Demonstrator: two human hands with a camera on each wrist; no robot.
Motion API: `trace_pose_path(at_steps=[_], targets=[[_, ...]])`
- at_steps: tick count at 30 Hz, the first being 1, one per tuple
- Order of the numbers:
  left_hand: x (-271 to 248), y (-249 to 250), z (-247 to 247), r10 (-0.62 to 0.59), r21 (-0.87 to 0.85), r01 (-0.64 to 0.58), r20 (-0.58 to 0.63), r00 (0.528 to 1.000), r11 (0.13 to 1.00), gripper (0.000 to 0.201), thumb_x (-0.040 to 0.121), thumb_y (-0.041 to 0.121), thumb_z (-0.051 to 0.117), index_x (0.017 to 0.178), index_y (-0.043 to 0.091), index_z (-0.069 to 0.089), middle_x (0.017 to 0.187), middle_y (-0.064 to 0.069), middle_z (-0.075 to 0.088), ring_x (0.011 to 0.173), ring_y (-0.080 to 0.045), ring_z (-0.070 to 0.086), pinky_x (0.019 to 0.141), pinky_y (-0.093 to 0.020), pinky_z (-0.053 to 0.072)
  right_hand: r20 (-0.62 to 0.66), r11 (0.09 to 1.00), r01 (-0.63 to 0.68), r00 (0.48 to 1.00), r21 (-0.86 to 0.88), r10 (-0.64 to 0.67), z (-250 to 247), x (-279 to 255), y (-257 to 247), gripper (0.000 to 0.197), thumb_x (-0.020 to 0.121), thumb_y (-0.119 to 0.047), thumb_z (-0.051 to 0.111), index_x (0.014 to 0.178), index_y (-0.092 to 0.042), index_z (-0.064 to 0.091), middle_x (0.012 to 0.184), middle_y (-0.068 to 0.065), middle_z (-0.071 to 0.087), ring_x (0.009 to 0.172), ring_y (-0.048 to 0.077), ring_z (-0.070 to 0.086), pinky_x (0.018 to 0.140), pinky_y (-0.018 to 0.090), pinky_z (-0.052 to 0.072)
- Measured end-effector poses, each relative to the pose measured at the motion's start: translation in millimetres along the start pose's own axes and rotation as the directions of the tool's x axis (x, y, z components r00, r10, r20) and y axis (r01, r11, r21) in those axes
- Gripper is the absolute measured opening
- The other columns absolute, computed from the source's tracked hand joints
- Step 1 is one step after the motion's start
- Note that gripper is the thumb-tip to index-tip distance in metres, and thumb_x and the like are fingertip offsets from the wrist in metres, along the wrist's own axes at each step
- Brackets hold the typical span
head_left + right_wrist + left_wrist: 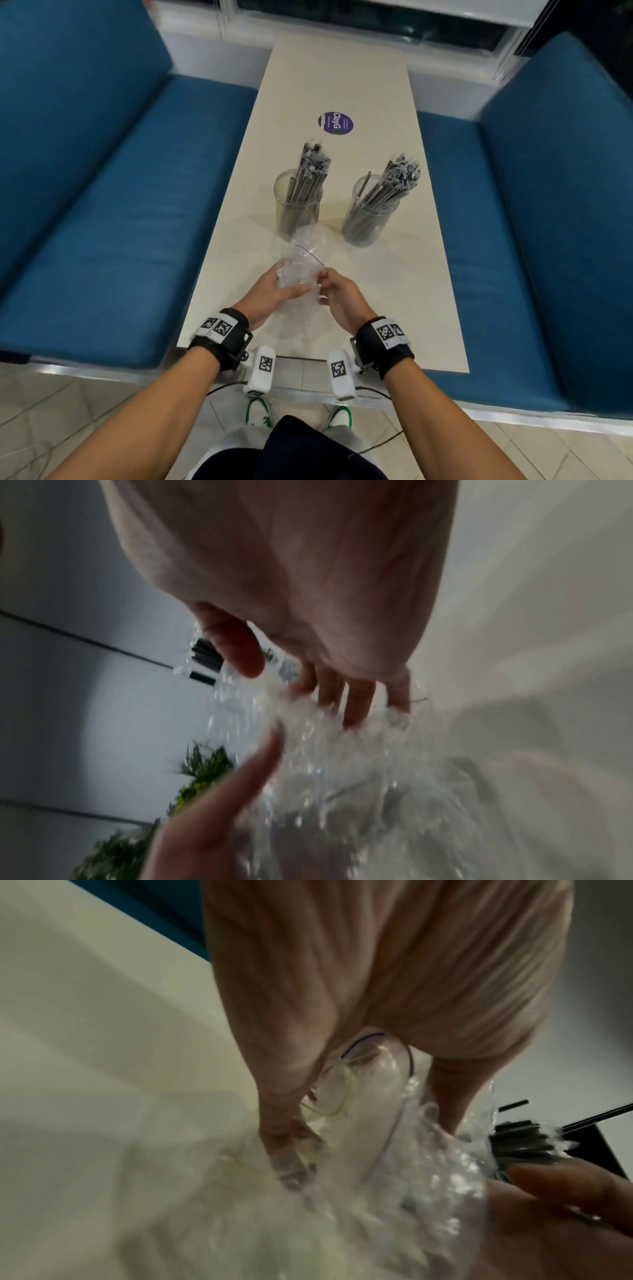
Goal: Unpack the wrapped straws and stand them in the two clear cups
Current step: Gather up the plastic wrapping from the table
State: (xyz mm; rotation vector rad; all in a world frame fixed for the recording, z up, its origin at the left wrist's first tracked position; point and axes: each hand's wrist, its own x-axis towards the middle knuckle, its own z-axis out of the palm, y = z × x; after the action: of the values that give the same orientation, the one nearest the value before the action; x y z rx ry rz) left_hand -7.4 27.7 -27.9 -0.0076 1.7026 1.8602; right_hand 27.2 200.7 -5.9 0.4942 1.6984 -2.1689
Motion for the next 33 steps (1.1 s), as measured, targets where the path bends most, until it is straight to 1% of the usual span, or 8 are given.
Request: trace_pose_path(at_steps=[6, 9, 14, 17, 21, 25, 28, 33], targets=[[5, -6, -31, 0.014, 0.118, 0.004, -0.151, 0.988, 0.993, 0.052, 0.090, -0.016, 0.064, 0.134, 0.011, 0.067, 0.117, -0.010, 0.080, 0.117, -0.035, 0.074, 0.098, -0.041, 0.060, -0.009, 0.836, 0.098, 0.992, -0.540, -0.122, -1, 7, -16, 0.006, 0.089, -0.037, 0.072, 0.090, -0.033, 0.076, 0.106, -0.010, 0.067, 0.104, 0.008, 0.059, 0.098, 0.032, 0.042], [3, -1, -38, -0.003, 0.127, 0.018, -0.116, 0.993, 0.992, 0.042, 0.091, -0.015, 0.063, 0.123, 0.011, 0.072, 0.110, -0.009, 0.082, 0.110, -0.034, 0.076, 0.097, -0.043, 0.061, -0.192, 0.641, 0.070, 0.925, -0.764, -0.329, 0, 11, -16, 0.039, 0.069, -0.059, 0.079, 0.100, -0.041, 0.063, 0.120, -0.006, 0.047, 0.119, 0.021, 0.046, 0.107, 0.045, 0.039], [-7, 18, -42, -0.067, 0.129, 0.056, 0.083, 0.994, 0.990, 0.035, 0.097, -0.015, 0.058, 0.108, 0.013, 0.076, 0.089, 0.005, 0.083, 0.086, -0.010, 0.078, 0.072, -0.023, 0.061, -0.041, 0.744, 0.218, 0.949, -0.632, -0.313, -1, 18, -21, 0.101, 0.069, -0.045, 0.089, 0.150, -0.058, 0.031, 0.155, -0.001, 0.033, 0.137, 0.025, 0.041, 0.112, 0.046, 0.043], [-5, 18, -43, -0.071, 0.136, 0.067, 0.023, 0.997, 0.989, 0.035, 0.082, -0.003, 0.070, 0.113, 0.011, 0.078, 0.100, -0.004, 0.083, 0.095, -0.019, 0.077, 0.079, -0.030, 0.062, 0.067, 0.810, 0.224, 0.972, -0.542, -0.224, 4, 17, -17, 0.065, 0.076, -0.032, 0.084, 0.135, -0.044, 0.060, 0.138, -0.002, 0.062, 0.113, 0.014, 0.065, 0.098, 0.051, 0.058], [4, 9, -38, -0.105, 0.071, 0.141, -0.373, 0.922, 0.987, 0.045, 0.088, -0.003, 0.069, 0.129, 0.016, 0.066, 0.118, -0.015, 0.074, 0.105, -0.032, 0.070, 0.077, -0.037, 0.058, -0.072, 0.827, 0.209, 0.955, -0.522, -0.288, 29, 8, 0, 0.022, 0.079, -0.021, 0.076, 0.096, -0.031, 0.066, 0.107, 0.000, 0.068, 0.064, 0.018, 0.059, 0.063, 0.045, 0.060], [-1, 5, -19, -0.051, 0.150, 0.171, -0.589, 0.806, 0.974, 0.009, 0.092, 0.014, 0.065, 0.091, 0.014, 0.075, 0.091, -0.007, 0.073, 0.088, -0.031, 0.065, 0.077, -0.036, 0.052, -0.228, 0.856, 0.246, 0.897, -0.455, -0.379, 52, 5, 14, 0.021, 0.084, -0.007, 0.064, 0.092, -0.027, 0.059, 0.092, -0.003, 0.064, 0.062, 0.014, 0.053, 0.057, 0.030, 0.048], [-13, 14, -2, -0.090, 0.001, 0.102, -0.464, 0.881, 0.995, 0.020, 0.092, 0.033, 0.063, 0.083, 0.017, 0.071, 0.087, -0.007, 0.069, 0.087, -0.030, 0.061, 0.077, -0.036, 0.048, -0.368, 0.873, 0.290, 0.821, -0.392, -0.437, 59, 6, 12, 0.018, 0.082, -0.005, 0.057, 0.092, -0.020, 0.057, 0.086, -0.006, 0.061, 0.068, 0.011, 0.053, 0.061, 0.026, 0.047], [-27, 21, 8, -0.171, -0.267, 0.135, -0.119, 0.978, 0.954, 0.072, 0.075, 0.081, 0.072, 0.135, 0.042, 0.067, 0.144, -0.002, 0.067, 0.134, -0.025, 0.062, 0.096, -0.057, 0.058, -0.418, 0.929, 0.288, 0.833, -0.234, -0.363, 55, 8, -2, 0.021, 0.083, -0.007, 0.051, 0.091, -0.024, 0.058, 0.086, 0.000, 0.064, 0.072, 0.020, 0.062, 0.066, 0.049, 0.059]])
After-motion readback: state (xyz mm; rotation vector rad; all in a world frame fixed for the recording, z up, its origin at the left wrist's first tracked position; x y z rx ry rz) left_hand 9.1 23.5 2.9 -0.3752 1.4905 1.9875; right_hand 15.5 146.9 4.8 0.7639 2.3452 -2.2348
